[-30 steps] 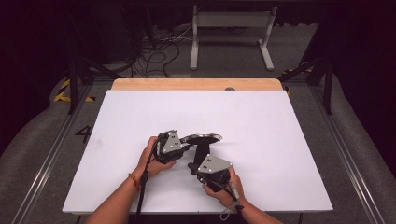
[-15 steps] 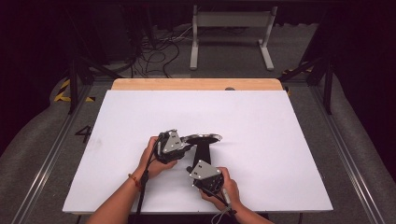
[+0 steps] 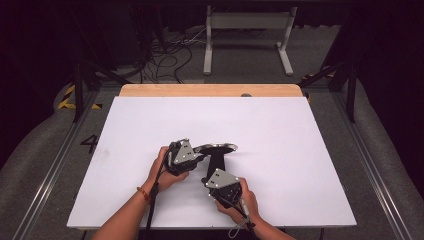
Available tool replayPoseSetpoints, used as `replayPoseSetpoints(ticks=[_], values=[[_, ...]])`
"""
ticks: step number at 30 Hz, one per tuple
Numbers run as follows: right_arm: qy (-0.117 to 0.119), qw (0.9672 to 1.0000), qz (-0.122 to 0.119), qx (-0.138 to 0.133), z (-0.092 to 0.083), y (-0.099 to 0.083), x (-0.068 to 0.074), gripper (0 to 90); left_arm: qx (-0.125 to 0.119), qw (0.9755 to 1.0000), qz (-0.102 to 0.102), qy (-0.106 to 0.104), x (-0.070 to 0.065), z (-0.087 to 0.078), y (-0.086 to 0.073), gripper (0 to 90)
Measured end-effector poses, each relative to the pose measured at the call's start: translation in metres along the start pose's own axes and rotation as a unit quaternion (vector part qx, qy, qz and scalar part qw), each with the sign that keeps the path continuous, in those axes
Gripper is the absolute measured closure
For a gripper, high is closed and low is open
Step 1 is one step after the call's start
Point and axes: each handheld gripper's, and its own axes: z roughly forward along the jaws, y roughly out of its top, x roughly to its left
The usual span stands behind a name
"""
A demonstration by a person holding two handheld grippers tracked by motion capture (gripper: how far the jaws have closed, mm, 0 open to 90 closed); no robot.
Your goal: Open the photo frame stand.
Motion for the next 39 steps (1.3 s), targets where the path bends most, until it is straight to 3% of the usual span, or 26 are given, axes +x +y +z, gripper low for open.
replayPoseSetpoints(ticks=[5,16,20,39], values=[[0.000,1.0000,-0.001,0.001,0.0003,-0.0002,-0.0002,90.0,0.002,1.0000,0.002,-0.001,0.0002,-0.0002,0.0000,72.2],[-0.002,0.9997,0.025,0.007,-0.0007,-0.0007,-0.0016,90.0,0.005,1.0000,0.001,0.007,-0.0015,-0.0003,0.0005,71.7],[-0.005,0.9997,0.024,0.007,-0.0015,-0.0006,-0.0010,90.0,0.006,0.9998,0.004,0.016,-0.0030,0.0000,0.0017,70.6],[-0.006,0.9994,0.033,0.005,-0.0013,-0.0025,-0.0025,90.0,0.005,0.9998,0.008,0.016,-0.0025,0.0004,0.0013,71.0]])
